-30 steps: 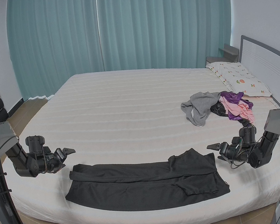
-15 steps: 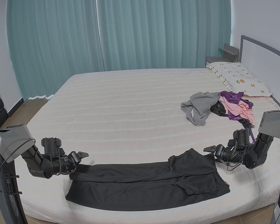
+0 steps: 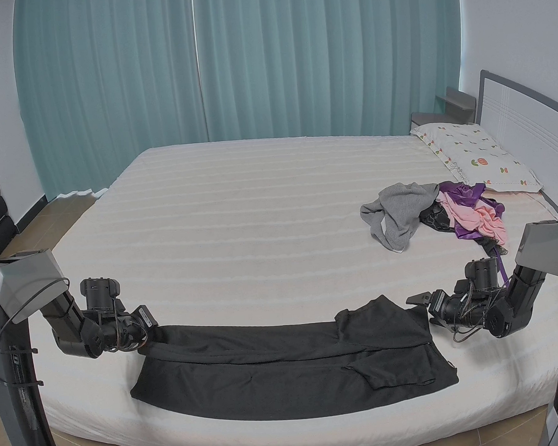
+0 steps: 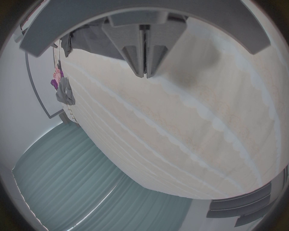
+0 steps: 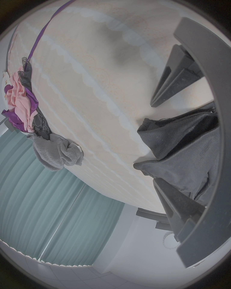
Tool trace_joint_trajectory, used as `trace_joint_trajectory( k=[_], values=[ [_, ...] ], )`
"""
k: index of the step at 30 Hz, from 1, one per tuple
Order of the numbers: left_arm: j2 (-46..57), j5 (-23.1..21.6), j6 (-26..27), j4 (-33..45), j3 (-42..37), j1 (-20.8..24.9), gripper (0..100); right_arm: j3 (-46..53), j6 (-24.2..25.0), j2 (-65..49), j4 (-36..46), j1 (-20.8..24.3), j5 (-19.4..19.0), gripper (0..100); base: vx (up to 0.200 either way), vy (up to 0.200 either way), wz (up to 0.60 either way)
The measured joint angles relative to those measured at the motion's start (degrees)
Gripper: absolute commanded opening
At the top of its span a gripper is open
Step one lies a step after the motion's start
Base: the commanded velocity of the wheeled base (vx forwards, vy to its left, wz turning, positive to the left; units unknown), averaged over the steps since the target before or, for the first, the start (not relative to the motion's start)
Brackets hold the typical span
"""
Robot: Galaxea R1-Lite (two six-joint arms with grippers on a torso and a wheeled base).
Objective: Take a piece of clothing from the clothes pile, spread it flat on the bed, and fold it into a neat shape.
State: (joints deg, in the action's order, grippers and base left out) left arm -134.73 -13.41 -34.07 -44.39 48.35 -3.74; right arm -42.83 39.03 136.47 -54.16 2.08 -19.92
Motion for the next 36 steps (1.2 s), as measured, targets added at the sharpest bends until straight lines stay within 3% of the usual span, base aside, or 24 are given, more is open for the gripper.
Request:
trace_joint_trajectory(
  k=[22,23,36],
  values=[
    [-0.41,1.6,-3.89,-2.61,0.85,-1.71,0,-3.34,-0.17,1.58,0.38,0.8,-0.02,100,0.0,0.0,0.0],
    [-0.48,1.58,-3.89,-2.69,0.85,-1.71,0,-3.58,-0.17,1.78,0.46,0.85,0.0,0,0.0,0.0,0.0],
    [-0.85,1.56,-3.91,-2.88,0.88,-1.68,0,-5.63,-0.04,3.11,0.57,0.56,0.11,0,0.0,0.0,0.0]
  ],
)
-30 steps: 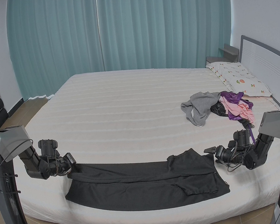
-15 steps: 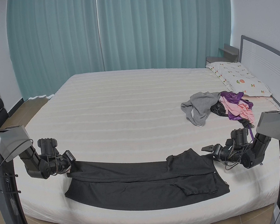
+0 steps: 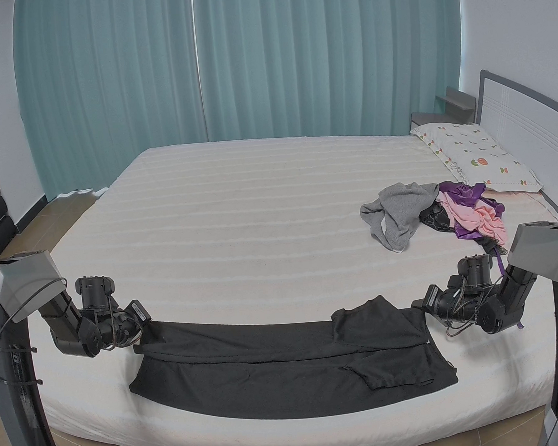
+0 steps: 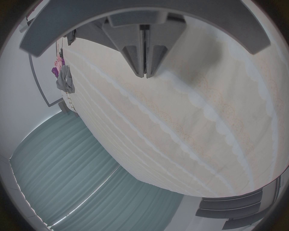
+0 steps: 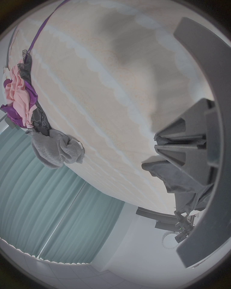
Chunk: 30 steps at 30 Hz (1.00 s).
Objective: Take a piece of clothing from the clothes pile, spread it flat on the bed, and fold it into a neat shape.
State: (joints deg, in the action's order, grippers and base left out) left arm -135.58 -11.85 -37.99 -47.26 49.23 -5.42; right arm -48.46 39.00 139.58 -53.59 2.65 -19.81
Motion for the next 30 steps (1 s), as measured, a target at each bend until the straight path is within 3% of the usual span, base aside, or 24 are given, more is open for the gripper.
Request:
trace_joint_trajectory(
  k=[13,14,15,16,24,30],
  values=[
    [-0.05,-0.02,-0.2,-0.02,0.0,-0.02,0,-1.16,0.17,0.09,-0.62,-1.39,0.18,0,0.0,0.0,0.0],
    [-0.05,-0.02,-0.39,0.0,-0.02,-0.02,0,-1.16,0.2,0.11,-0.6,-1.44,0.22,100,0.0,0.0,0.0],
    [-0.05,-0.02,-0.61,0.0,-0.04,-0.02,0,-1.16,0.17,0.11,-0.52,-1.49,0.27,100,0.0,0.0,0.0],
    [-0.05,-0.02,-1.01,0.0,-0.04,-0.02,100,-1.18,0.16,0.13,-0.41,-1.5,0.27,100,0.0,0.0,0.0],
    [0.16,-0.09,-2.82,0.0,0.16,-0.13,100,-0.2,0.83,-0.66,-0.44,-1.57,0.09,100,0.0,0.0,0.0],
    [2.23,-0.33,-7.03,0.63,-1.51,-0.24,100,2.76,5.06,-3.75,-0.6,-1.9,0.09,100,0.0,0.0,0.0]
  ],
)
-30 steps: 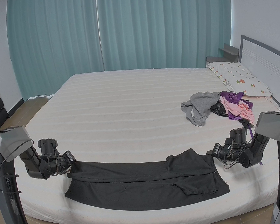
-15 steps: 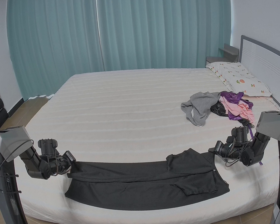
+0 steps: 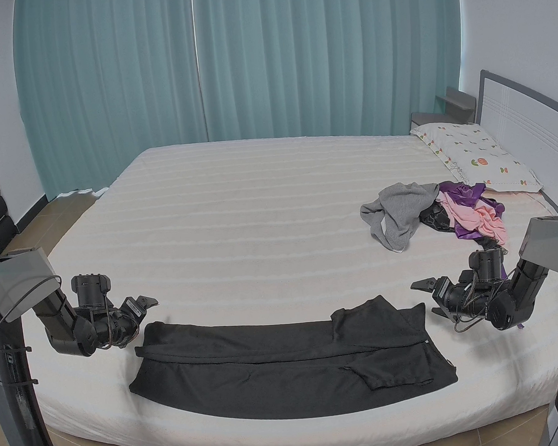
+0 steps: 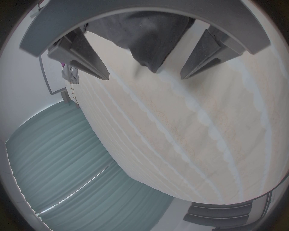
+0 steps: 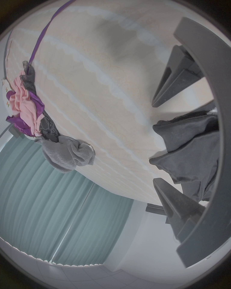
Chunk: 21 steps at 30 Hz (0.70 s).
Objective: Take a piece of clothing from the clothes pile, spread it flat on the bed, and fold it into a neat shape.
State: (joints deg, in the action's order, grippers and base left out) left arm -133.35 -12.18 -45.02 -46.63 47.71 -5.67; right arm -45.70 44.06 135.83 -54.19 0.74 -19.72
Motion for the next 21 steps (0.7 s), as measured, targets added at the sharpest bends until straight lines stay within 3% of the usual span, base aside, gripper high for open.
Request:
trace_joint_trajectory(
  k=[10,15,21],
  values=[
    [7.74,0.52,-1.97,5.99,-10.12,0.68,100,8.13,2.17,-6.86,0.4,0.3,0.27,100,0.0,0.0,0.0],
    [10.09,1.45,-5.25,6.89,-12.76,1.87,100,11.86,2.88,-9.62,0.32,1.37,3.56,100,0.0,0.0,0.0],
    [10.53,5.64,-6.3,6.64,-12.78,4.29,100,14.01,4.33,-10.97,-0.09,2.34,4.9,100,0.0,0.0,0.0]
  ],
)
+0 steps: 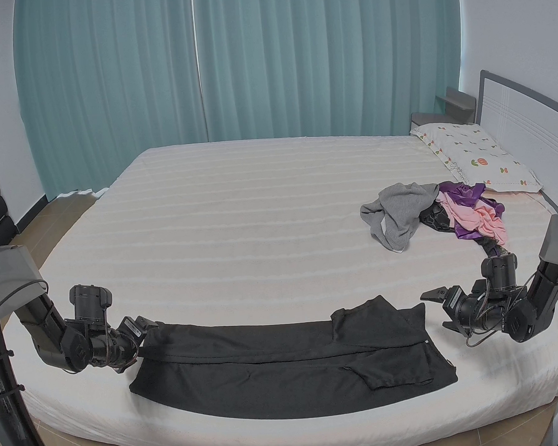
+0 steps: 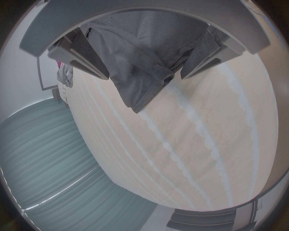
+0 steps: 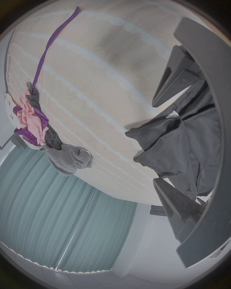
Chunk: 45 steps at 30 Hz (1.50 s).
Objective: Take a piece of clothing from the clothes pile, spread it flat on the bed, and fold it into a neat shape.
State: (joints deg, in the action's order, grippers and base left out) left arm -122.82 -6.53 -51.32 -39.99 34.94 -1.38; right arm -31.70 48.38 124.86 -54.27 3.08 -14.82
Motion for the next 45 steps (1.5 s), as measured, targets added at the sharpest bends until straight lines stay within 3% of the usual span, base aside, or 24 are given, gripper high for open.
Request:
trace_joint_trajectory(
  k=[2,3,15,31,32,45],
  values=[
    [-0.28,1.34,0.01,0.02,0.12,0.69,100,0.41,0.15,-0.2,-0.02,0.13,0.1,100,0.0,0.0,0.0],
    [-0.41,1.63,0.0,-0.02,0.21,0.96,0,0.66,0.2,-0.29,0.0,0.27,0.16,100,0.0,0.0,0.0],
    [-0.17,5.75,0.04,-0.73,0.32,1.48,0,1.99,0.28,-0.88,0.82,5.42,8.29,100,0.0,0.0,0.0],
    [1.99,5.94,-0.16,-2.62,-0.22,2.22,0,-0.57,2.41,1.66,4.02,9.51,10.45,100,0.0,0.0,0.0],
    [2.01,5.94,-0.18,-2.62,-0.22,2.19,0,-0.83,2.71,1.88,4.05,9.68,10.42,0,0.0,0.0,0.0],
    [2.06,5.96,-0.24,-2.6,0.04,2.17,0,-1.76,2.9,3.54,4.19,10.08,10.53,0,0.0,0.0,0.0]
  ],
)
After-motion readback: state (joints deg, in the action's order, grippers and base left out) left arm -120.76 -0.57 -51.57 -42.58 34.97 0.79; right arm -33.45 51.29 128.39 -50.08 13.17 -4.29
